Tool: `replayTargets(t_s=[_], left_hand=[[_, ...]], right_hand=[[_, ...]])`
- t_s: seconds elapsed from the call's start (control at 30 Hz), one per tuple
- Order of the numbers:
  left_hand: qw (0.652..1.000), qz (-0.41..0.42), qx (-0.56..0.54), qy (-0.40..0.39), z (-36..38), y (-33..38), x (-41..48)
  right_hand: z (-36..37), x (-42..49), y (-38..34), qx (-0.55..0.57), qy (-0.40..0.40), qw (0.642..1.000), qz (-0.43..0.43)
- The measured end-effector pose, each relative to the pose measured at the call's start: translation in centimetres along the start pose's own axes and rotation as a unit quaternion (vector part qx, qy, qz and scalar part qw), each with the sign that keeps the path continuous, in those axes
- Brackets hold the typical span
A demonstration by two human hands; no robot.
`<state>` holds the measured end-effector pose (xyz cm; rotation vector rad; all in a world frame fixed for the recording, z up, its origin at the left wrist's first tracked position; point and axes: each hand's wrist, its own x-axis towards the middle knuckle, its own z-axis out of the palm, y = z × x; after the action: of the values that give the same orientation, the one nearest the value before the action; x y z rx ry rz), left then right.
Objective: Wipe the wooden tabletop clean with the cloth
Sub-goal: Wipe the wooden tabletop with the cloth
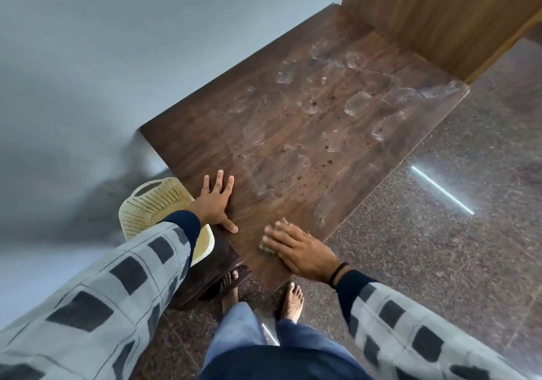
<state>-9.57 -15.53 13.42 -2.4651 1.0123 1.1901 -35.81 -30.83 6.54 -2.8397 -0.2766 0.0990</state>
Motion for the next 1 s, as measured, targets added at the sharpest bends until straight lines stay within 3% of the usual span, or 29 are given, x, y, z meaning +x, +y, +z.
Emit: replayTargets(t_s=[0.07, 0.1, 0.2, 0.23, 0.27, 0.37, 0.43, 0.53, 0.6, 0.77, 0.8, 0.9, 0.93, 1.0], left_hand=[[1.000, -0.001, 0.026, 0.000, -0.3, 0.5, -0.3], [0.999, -0.002, 0.036, 0.001, -0.4, 0.7, -0.4], [0.999, -0.003, 0.040, 0.001, -0.5, 0.7, -0.4], [1.000, -0.002, 0.027, -0.001, -0.4, 0.5, -0.2], [1.000, -0.002, 0.013, -0.003, -0.4, 0.4, -0.2], [1.000, -0.002, 0.004, -0.005, -0.4, 0.3, -0.4], [1.000, 0.002, 0.008, -0.001, -0.4, 0.4, -0.5], [1.000, 0.005, 0.012, -0.002, -0.5, 0.4, -0.6], [1.000, 0.006, 0.008, -0.006, -0.7, 0.4, -0.6], [1.000, 0.013, 0.009, -0.001, -0.4, 0.1, -0.3], [1.000, 0.013, 0.003, 0.001, -0.3, 0.1, -0.3], [1.000, 0.012, -0.005, 0.006, 0.0, 0.1, 0.0], [1.000, 0.011, 0.002, 0.006, 0.1, 0.1, 0.0], [1.000, 0.005, 0.012, 0.007, 0.2, 0.0, 0.0]], right_hand=[[-1.2, -1.1, 3.3, -0.035, -0.029, 0.994, -0.097], [-1.8, -0.8, 4.6, -0.045, -0.034, 0.995, -0.085], [-1.8, 1.4, 3.2, 0.004, 0.026, 0.991, 0.133], [-1.4, 1.9, 1.8, 0.017, 0.044, 0.986, 0.159], [-0.9, 1.9, 0.8, 0.023, 0.047, 0.989, 0.137], [-0.8, -0.2, 2.0, -0.007, 0.008, 0.999, -0.050], [-2.0, 0.3, 4.1, -0.034, 0.001, 0.997, -0.062], [-2.3, 4.1, 2.9, 0.030, 0.036, 0.988, 0.148], [-1.6, 5.9, 0.8, 0.050, 0.057, 0.975, 0.211], [-1.7, 3.4, 4.6, -0.042, 0.013, 0.999, -0.028], [-2.2, 4.2, 5.5, -0.044, 0.009, 0.999, -0.015], [-2.5, 8.2, 4.5, 0.035, 0.046, 0.979, 0.195], [-2.3, 8.9, 3.5, 0.045, 0.050, 0.973, 0.223], [-1.5, 7.9, 3.1, 0.018, 0.017, 0.990, 0.141]])
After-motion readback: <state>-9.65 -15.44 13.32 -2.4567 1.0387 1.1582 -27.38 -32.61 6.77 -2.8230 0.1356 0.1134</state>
